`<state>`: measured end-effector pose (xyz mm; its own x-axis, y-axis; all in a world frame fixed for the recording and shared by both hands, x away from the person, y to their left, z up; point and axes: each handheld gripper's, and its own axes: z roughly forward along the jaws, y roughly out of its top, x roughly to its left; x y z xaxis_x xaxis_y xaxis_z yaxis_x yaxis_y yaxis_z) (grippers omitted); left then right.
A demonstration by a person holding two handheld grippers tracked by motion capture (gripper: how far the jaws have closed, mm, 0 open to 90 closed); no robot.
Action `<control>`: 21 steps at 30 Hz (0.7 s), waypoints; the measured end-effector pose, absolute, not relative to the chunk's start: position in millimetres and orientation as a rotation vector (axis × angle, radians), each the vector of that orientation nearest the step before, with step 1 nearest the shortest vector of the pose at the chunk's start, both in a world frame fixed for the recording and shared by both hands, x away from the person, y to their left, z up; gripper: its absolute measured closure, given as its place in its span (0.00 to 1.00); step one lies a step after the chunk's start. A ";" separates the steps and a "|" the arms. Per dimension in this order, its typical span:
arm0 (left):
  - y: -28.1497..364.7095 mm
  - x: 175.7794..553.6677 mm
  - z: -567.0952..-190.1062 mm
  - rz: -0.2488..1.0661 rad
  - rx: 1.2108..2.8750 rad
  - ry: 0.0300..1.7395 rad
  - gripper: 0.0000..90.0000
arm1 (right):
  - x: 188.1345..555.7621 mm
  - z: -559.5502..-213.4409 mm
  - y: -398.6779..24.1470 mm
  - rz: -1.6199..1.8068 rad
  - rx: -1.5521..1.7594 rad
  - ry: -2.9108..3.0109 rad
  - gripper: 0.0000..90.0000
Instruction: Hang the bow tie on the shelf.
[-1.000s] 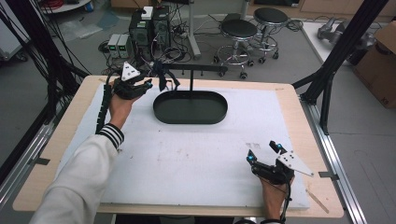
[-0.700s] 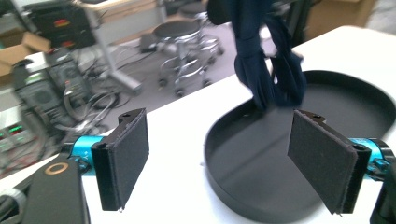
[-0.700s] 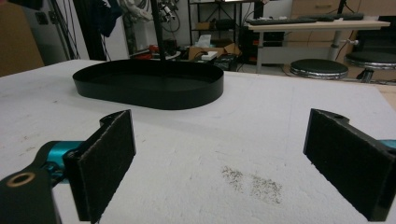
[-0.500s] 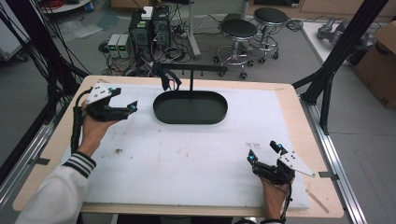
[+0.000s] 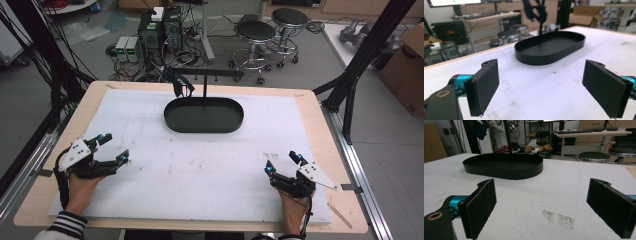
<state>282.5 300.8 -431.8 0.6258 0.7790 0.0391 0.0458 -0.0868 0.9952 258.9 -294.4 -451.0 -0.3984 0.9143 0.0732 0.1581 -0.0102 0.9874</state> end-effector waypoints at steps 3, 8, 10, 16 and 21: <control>308.5 265.1 -443.0 0.709 1.481 0.700 0.17 | 258.4 -451.2 -294.5 1.470 1.125 1.604 0.09; 314.8 258.1 -450.1 0.717 1.459 0.693 0.17 | 258.2 -451.3 -294.4 1.467 1.122 1.601 0.09; 315.5 259.2 -452.7 0.699 1.458 0.691 0.17 | 257.6 -451.4 -294.2 1.470 1.124 1.596 0.09; 315.9 259.9 -454.2 0.689 1.445 0.684 0.17 | 257.2 -451.6 -294.2 1.470 1.118 1.592 0.09; 316.5 259.6 -454.4 0.692 1.437 0.684 0.17 | 256.7 -451.6 -293.7 1.464 1.112 1.588 0.09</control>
<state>259.6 316.5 -454.4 0.6340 0.7734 -0.0046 -0.0136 0.0172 0.9998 256.7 -293.7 -451.6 -0.3884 0.9197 0.0577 0.1320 -0.0064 0.9912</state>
